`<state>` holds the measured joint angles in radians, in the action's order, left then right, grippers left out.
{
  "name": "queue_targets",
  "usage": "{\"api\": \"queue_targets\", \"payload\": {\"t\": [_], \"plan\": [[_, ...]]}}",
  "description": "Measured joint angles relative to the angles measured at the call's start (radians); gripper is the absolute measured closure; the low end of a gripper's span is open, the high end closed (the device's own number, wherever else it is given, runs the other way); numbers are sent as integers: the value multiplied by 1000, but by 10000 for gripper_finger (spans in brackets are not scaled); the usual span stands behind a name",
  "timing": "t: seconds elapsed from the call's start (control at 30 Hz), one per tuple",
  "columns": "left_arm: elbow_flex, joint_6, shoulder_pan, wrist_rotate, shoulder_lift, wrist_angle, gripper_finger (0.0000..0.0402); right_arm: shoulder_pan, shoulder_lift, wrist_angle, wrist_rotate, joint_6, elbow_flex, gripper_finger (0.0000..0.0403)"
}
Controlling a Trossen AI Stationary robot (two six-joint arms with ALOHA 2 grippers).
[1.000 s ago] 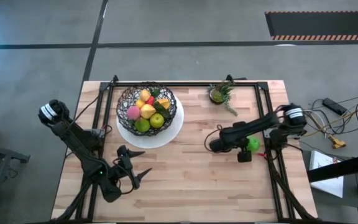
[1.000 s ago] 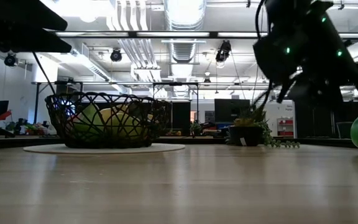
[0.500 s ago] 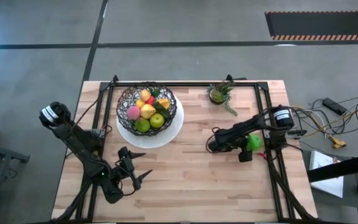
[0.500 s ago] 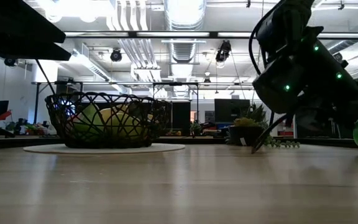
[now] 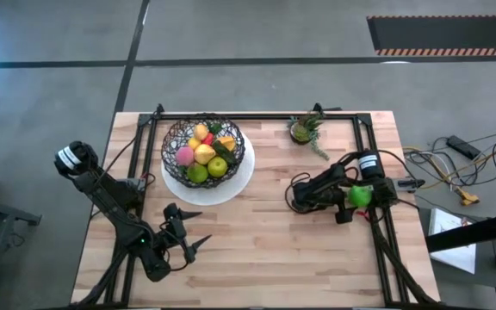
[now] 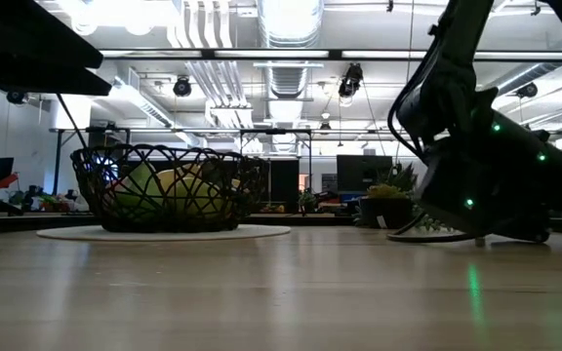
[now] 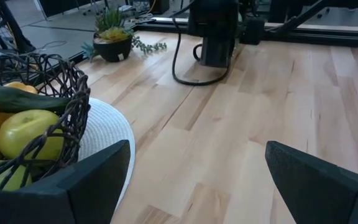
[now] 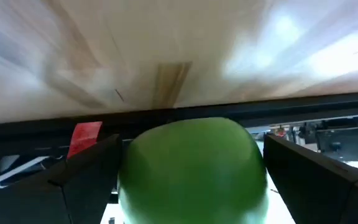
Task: Build produce basket
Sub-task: Put the green apple into the wire basket
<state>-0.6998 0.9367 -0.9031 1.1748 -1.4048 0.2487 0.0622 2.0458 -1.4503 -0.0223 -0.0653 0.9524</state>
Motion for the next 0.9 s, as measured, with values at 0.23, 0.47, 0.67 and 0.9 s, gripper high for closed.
{"api": "queue_targets", "payload": {"t": [0.23, 0.47, 0.67, 0.9], "plan": [[0, 1, 0, -4, 0, -5, 45, -35, 26, 20, 13, 5, -18, 43], [0, 1, 0, -18, 0, -6, 45, -43, -26, 22, 5, 2, -23, 102], [0, 1, 0, -19, 0, -7, 45, -40, -117, 73, 0, -16, -5, 119], [-1, 1, 0, -19, 0, -7, 45, -2, -195, 33, 12, -19, 52, 122]]}}
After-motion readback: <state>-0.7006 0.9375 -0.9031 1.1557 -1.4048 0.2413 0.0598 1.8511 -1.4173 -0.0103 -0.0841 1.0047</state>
